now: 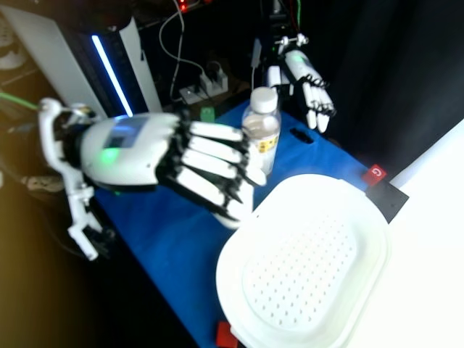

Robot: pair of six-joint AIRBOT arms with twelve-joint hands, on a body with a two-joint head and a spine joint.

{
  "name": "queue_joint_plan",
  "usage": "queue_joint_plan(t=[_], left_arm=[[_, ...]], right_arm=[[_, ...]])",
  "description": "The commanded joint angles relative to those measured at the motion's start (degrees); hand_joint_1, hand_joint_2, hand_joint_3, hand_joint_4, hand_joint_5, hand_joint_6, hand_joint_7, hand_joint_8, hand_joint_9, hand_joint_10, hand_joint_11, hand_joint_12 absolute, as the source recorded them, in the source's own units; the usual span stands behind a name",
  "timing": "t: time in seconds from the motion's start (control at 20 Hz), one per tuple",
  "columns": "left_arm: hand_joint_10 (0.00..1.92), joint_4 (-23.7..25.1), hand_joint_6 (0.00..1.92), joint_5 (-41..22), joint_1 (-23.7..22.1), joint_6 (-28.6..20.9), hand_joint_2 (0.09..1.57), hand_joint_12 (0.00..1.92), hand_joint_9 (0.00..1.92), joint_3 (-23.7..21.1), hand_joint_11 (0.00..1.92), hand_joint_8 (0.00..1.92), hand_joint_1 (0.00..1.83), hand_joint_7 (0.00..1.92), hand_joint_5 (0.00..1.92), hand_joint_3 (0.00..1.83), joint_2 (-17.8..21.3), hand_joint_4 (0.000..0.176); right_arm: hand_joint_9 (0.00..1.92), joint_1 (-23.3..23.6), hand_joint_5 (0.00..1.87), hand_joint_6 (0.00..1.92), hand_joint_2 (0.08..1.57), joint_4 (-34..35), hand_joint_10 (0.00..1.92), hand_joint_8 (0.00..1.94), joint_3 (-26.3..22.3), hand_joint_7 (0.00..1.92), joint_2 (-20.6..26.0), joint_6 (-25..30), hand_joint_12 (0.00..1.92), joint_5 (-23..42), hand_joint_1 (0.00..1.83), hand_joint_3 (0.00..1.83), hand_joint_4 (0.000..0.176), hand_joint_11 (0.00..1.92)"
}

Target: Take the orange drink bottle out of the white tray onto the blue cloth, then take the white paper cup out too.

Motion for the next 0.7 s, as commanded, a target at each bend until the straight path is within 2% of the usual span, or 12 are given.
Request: queue_joint_plan(t=[0.0, 0.1, 0.15, 0.2, 0.25, 0.3, 0.35, 0.45, 0.5, 0.55, 0.6, 0.65], left_arm=[[0.51, 0.2, 0.0, -7.9, -0.4, -0.3, 1.31, 1.12, 0.01, 0.0, 0.0, 0.0, 0.69, 0.18, 0.22, 0.0, 0.3, 0.094], [0.5, 0.1, 0.0, -8.2, -0.3, -0.3, 1.31, 1.08, 0.01, 0.0, 0.0, 0.0, 0.71, 0.18, 0.22, 0.0, 0.3, 0.091], [0.5, -0.1, 0.0, -8.4, -0.2, -0.3, 1.31, 1.08, 0.01, 0.0, 0.0, 0.0, 0.7, 0.18, 0.22, 0.0, 0.3, 0.099], [0.5, -0.4, 0.0, -8.7, -0.1, -0.3, 1.32, 1.08, 0.01, 0.0, 0.0, 0.0, 0.69, 0.18, 0.21, 0.0, 0.3, 0.096], [0.49, -0.7, 0.0, -9.2, 0.0, -0.3, 1.31, 1.08, 0.01, -0.1, 0.0, 0.0, 0.69, 0.18, 0.21, 0.0, 0.3, 0.108], [0.43, -0.9, 0.0, -9.4, 0.2, -0.3, 1.32, 1.11, 0.04, -0.1, 0.0, 0.0, 0.65, 0.18, 0.2, 0.0, 0.3, 0.103], [0.42, -1.1, 0.0, -9.6, 0.4, -0.3, 1.32, 1.09, 0.04, -0.1, 0.0, 0.0, 0.64, 0.18, 0.2, 0.0, 0.3, 0.108], [0.42, -1.3, 0.0, -9.7, 0.5, -0.3, 1.33, 1.07, 0.05, -0.1, 0.0, 0.0, 0.62, 0.18, 0.19, 0.0, 0.3, 0.119], [0.52, -1.5, 0.0, -9.8, 0.5, -0.3, 1.33, 1.23, 0.04, -0.1, 0.0, 0.0, 0.62, 0.18, 0.19, 0.0, 0.3, 0.119], [0.6, -1.7, 0.0, -10.1, 0.6, -0.3, 1.33, 1.28, 0.01, -0.2, 0.0, 0.0, 0.62, 0.17, 0.2, 0.0, 0.3, 0.112], [0.59, -2.1, 0.0, -10.5, 0.8, -0.3, 1.34, 1.3, 0.0, -0.3, 0.0, 0.0, 0.62, 0.15, 0.18, 0.0, 0.3, 0.114], [0.59, -2.5, 0.0, -11.0, 1.1, -0.3, 1.34, 1.3, 0.0, -0.4, 0.0, 0.0, 0.62, 0.15, 0.18, 0.0, 0.3, 0.114]], right_arm=[[0.48, -0.1, 0.34, 1.77, 1.43, 0.6, 1.92, 1.81, -0.7, 0.59, 0.2, 0.2, 1.92, 8.2, 1.05, 0.0, 0.0, 0.51], [0.62, -2.0, 0.41, 1.63, 1.4, 0.6, 1.92, 1.83, -1.4, 0.63, 0.4, 0.2, 1.92, 8.3, 1.1, 0.0, 0.0, 0.69], [0.67, -2.9, 0.43, 1.61, 1.39, 0.6, 1.92, 1.81, -1.5, 0.64, 0.3, 0.2, 1.92, 8.3, 1.11, 0.0, 0.0, 0.77], [0.64, -3.5, 0.44, 1.62, 1.38, 0.6, 1.92, 1.77, -1.5, 0.64, 0.1, 0.2, 1.92, 8.3, 1.09, 0.0, 0.0, 0.78], [0.69, -4.4, 0.43, 1.63, 1.39, 0.7, 1.92, 1.78, -1.6, 0.63, -0.2, 0.3, 1.92, 8.3, 1.08, 0.0, 0.0, 0.85], [0.73, -5.2, 0.42, 1.67, 1.39, 0.7, 1.92, 1.78, -1.6, 0.62, -0.3, 0.5, 1.92, 8.3, 1.06, 0.0, 0.0, 0.88], [0.7, -6.1, 0.49, 1.69, 1.39, 0.7, 1.92, 1.83, -1.6, 0.42, -0.5, 1.3, 1.92, 8.3, 0.99, 0.0, 0.0, 0.87], [0.62, -7.9, 0.49, 1.7, 1.39, 0.7, 1.92, 1.84, -2.1, 0.34, -0.3, 1.5, 1.92, 8.3, 0.97, 0.0, 0.0, 0.82], [0.46, -8.7, 0.07, 1.49, 1.25, 0.7, 1.9, 1.67, -2.5, 0.22, 0.0, 1.5, 1.92, 8.3, 1.0, 0.0, 0.0, 0.63], [0.34, -9.4, 0.01, 1.33, 1.26, 1.1, 1.85, 1.53, -2.8, 0.12, 0.1, 1.5, 1.92, 8.3, 0.88, 0.0, 0.0, 0.5], [0.18, -9.7, 0.0, 0.96, 1.22, 1.3, 1.71, 1.27, -3.0, 0.02, 0.2, 1.5, 1.92, 8.3, 0.81, 0.0, 0.0, 0.31], [0.18, -9.9, 0.0, 0.96, 1.22, 1.3, 1.71, 1.27, -3.2, 0.02, 0.2, 1.5, 1.92, 8.3, 0.81, 0.0, 0.0, 0.31]])
